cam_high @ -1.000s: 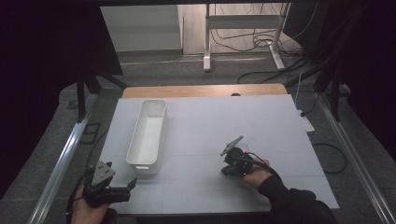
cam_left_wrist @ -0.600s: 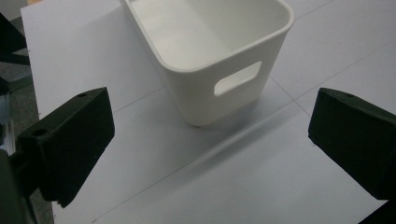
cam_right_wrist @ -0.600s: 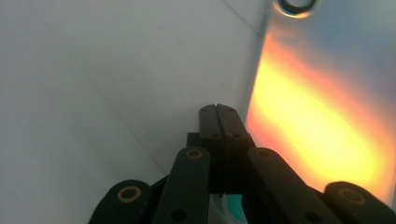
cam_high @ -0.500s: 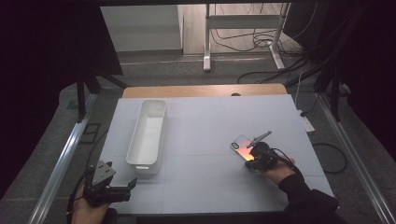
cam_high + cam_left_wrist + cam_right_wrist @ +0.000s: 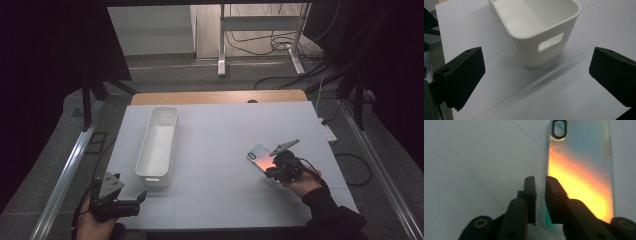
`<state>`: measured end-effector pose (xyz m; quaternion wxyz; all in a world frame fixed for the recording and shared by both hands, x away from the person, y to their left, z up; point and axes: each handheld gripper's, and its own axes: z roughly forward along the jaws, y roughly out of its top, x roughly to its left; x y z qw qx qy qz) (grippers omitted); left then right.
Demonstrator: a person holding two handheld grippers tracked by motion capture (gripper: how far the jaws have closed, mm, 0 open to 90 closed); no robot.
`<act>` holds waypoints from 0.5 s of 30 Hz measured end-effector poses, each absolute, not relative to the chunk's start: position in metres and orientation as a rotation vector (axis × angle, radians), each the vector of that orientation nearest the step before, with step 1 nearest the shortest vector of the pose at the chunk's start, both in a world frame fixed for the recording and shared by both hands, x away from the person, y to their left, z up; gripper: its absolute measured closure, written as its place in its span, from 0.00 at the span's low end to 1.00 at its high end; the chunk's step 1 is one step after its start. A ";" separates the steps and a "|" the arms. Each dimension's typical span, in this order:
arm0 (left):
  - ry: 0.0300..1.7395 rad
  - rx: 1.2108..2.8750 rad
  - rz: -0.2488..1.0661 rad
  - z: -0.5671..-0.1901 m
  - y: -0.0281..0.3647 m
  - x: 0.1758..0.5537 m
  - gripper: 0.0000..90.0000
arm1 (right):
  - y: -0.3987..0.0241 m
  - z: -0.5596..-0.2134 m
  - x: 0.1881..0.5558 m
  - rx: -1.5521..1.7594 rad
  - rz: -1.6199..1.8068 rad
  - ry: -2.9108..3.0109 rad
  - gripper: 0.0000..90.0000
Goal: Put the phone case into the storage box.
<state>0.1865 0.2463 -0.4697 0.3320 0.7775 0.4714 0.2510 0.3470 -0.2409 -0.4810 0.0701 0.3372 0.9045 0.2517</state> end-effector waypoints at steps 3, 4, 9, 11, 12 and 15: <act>1.235 2.027 0.654 -0.470 0.247 0.187 0.01 | -0.246 -0.476 0.349 1.026 0.765 2.684 0.67; 1.236 2.026 0.654 -0.470 0.247 0.187 0.01 | -0.247 -0.474 0.350 1.029 0.764 2.669 0.60; 1.236 2.027 0.652 -0.470 0.247 0.187 0.01 | -0.250 -0.472 0.353 1.031 0.762 2.623 0.35; 1.237 2.027 0.653 -0.470 0.247 0.187 0.01 | -0.251 -0.472 0.357 1.039 0.751 2.604 0.18; 1.237 2.027 0.652 -0.470 0.247 0.187 0.01 | -0.251 -0.473 0.358 1.047 0.737 2.601 0.11; 1.237 2.027 0.654 -0.470 0.246 0.187 0.01 | -0.251 -0.474 0.362 1.063 0.718 2.613 0.02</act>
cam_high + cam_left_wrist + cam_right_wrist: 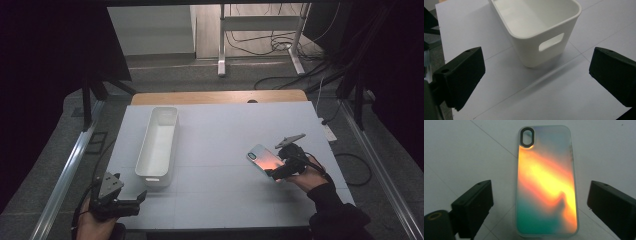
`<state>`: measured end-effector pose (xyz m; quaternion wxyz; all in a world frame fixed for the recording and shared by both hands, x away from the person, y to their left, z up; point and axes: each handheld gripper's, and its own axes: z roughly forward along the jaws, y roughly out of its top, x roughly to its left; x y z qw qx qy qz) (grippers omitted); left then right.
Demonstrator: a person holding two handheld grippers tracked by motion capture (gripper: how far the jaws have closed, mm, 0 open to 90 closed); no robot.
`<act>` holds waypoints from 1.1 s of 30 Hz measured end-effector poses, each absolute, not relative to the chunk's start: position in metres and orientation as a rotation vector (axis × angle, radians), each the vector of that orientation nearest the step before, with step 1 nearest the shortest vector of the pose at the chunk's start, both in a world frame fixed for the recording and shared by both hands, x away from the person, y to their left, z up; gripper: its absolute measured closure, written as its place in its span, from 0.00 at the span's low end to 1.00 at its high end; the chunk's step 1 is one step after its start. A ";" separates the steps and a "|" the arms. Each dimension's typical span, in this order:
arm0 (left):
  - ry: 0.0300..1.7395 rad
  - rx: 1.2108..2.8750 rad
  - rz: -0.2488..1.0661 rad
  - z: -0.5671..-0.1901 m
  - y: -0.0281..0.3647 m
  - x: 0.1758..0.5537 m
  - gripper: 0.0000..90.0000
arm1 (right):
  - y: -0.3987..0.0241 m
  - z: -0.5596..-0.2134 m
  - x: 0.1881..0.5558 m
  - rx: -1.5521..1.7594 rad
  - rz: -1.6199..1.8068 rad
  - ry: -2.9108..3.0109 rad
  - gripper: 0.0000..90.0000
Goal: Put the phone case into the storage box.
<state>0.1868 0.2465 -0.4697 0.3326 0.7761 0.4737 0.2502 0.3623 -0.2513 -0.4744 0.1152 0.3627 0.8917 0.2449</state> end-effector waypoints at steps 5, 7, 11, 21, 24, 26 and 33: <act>1.237 2.028 0.654 -0.470 0.246 0.187 0.01 | -0.254 -0.475 0.368 1.107 0.703 2.613 0.00; 1.237 2.028 0.653 -0.470 0.246 0.187 0.01 | -0.254 -0.475 0.369 1.118 0.697 2.614 0.00; 1.237 2.029 0.653 -0.470 0.246 0.187 0.01 | -0.253 -0.476 0.374 1.106 0.672 2.651 0.00; 1.237 2.029 0.653 -0.470 0.246 0.187 0.01 | -0.242 -0.482 0.390 1.104 0.566 2.707 0.00; 1.237 2.030 0.652 -0.470 0.246 0.187 0.01 | -0.238 -0.484 0.394 1.108 0.537 2.721 0.00; 1.237 2.031 0.652 -0.470 0.246 0.187 0.01 | -0.236 -0.486 0.396 1.110 0.522 2.729 0.00; 1.238 2.030 0.651 -0.470 0.246 0.187 0.01 | -0.228 -0.490 0.404 1.116 0.465 2.754 0.00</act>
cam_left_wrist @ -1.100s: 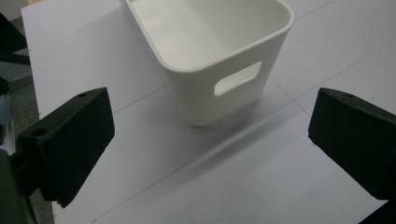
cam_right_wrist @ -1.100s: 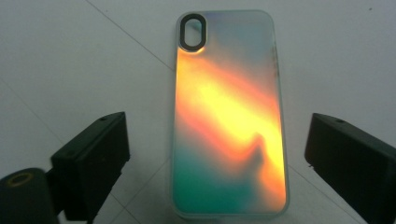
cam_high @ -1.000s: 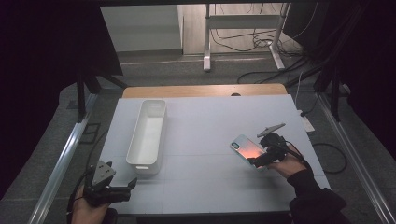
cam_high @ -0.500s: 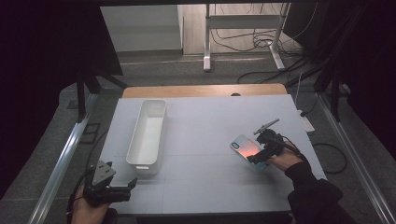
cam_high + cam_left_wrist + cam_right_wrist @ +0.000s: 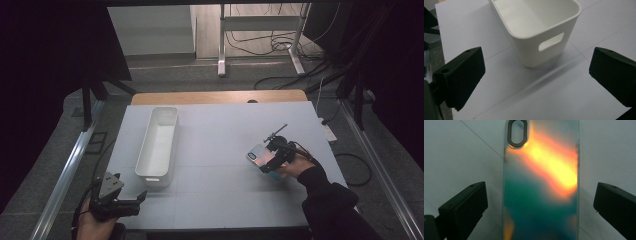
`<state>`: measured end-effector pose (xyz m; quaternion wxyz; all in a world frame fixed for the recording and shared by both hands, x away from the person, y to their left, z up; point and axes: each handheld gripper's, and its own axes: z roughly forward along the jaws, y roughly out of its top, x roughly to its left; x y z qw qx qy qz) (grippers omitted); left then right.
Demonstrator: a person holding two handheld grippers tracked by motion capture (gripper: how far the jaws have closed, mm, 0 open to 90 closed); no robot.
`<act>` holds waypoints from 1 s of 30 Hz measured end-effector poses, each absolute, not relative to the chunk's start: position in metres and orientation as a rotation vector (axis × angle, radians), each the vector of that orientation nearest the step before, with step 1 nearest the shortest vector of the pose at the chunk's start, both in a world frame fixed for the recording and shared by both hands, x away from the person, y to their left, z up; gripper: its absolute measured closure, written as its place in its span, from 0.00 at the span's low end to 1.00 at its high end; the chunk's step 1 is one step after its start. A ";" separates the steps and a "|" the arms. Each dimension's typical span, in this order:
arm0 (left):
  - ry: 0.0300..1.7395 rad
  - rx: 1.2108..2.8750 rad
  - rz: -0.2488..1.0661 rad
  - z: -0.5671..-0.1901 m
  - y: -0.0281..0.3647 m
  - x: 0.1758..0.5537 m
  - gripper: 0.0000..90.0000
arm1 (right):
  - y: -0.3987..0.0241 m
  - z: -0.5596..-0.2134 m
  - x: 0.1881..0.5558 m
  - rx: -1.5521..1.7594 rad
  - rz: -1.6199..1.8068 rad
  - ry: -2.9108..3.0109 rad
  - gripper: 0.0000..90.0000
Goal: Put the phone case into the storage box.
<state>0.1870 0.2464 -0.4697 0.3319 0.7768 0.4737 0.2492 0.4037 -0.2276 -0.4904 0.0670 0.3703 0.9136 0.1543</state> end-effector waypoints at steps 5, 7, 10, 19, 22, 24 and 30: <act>1.238 2.029 0.651 -0.470 0.247 0.187 0.01 | -0.223 -0.499 0.406 1.105 0.407 2.772 0.00; 1.238 2.028 0.650 -0.470 0.247 0.187 0.01 | -0.222 -0.502 0.407 1.101 0.384 2.780 0.00; 1.238 2.028 0.650 -0.470 0.247 0.187 0.01 | -0.221 -0.507 0.407 1.085 0.343 2.789 0.01; 1.237 2.030 0.654 -0.470 0.246 0.187 0.01 | -0.222 -0.501 0.405 1.075 0.351 2.792 0.19; 1.237 2.027 0.658 -0.470 0.246 0.186 0.01 | -0.222 -0.501 0.405 1.075 0.353 2.794 0.19; 1.239 2.025 0.660 -0.470 0.247 0.186 0.01 | -0.222 -0.501 0.405 1.076 0.355 2.794 0.19; 1.237 2.021 0.641 -0.469 0.248 0.187 0.01 | -0.226 -0.500 0.402 1.076 0.396 2.776 0.19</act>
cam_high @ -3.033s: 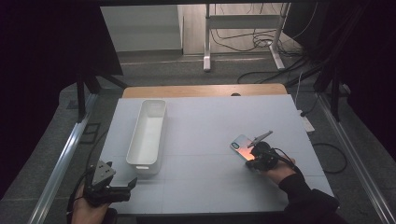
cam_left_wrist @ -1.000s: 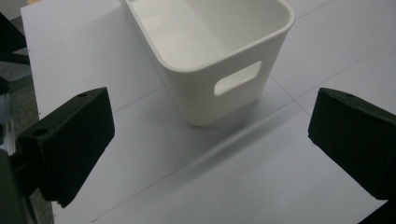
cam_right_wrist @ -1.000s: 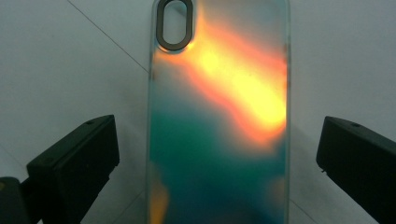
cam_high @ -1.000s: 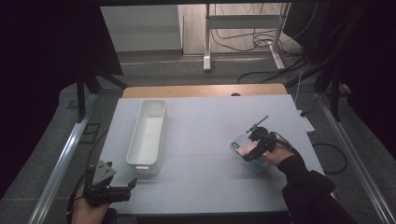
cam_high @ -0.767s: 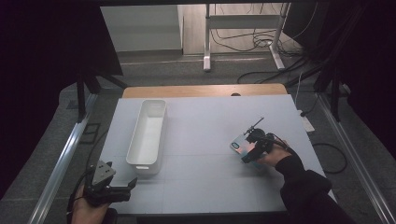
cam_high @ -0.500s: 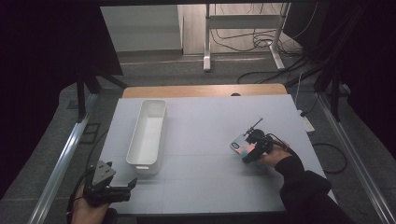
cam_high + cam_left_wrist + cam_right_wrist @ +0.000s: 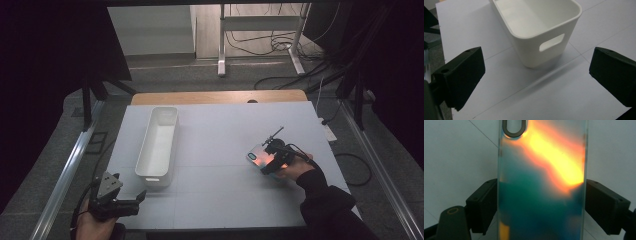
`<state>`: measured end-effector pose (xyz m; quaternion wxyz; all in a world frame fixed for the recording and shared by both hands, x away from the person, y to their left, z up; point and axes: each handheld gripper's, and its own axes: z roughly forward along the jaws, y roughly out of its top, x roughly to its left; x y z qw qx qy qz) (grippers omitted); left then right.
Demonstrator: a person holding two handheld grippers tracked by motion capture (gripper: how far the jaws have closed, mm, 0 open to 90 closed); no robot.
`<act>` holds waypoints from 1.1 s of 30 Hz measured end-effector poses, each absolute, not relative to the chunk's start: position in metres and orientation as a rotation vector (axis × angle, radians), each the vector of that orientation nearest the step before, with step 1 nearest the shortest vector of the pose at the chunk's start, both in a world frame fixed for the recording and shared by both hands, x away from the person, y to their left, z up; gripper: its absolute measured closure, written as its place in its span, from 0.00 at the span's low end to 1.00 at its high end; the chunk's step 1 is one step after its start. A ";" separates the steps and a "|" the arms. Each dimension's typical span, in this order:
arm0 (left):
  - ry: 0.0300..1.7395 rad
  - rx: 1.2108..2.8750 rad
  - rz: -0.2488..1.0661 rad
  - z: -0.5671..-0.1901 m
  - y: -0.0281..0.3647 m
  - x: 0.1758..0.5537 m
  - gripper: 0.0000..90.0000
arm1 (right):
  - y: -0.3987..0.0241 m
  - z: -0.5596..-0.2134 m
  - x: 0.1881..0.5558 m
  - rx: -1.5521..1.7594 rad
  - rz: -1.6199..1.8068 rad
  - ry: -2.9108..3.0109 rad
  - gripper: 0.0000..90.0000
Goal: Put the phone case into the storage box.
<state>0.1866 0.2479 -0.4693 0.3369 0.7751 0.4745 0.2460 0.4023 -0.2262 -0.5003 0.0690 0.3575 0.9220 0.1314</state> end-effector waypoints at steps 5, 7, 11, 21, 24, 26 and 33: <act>1.226 2.031 0.631 -0.469 0.247 0.187 0.02 | -0.231 -0.496 0.400 1.093 0.458 2.763 0.19; 1.233 2.025 0.620 -0.469 0.248 0.188 0.00 | -0.233 -0.491 0.398 1.096 0.500 2.750 0.19; 1.238 1.979 0.583 -0.468 0.252 0.189 0.00 | -0.235 -0.484 0.393 1.077 0.589 2.743 0.19; 1.154 1.941 0.506 -0.456 0.248 0.195 0.00 | -0.236 -0.473 0.385 1.037 0.686 2.722 0.19; 1.116 1.947 0.478 -0.455 0.244 0.200 0.00 | -0.238 -0.468 0.382 1.015 0.732 2.717 0.19; 1.093 1.948 0.452 -0.453 0.241 0.205 0.00 | -0.239 -0.465 0.380 1.009 0.754 2.707 0.19; 1.042 1.963 0.449 -0.446 0.234 0.222 0.00 | -0.242 -0.454 0.373 0.980 0.862 2.688 0.19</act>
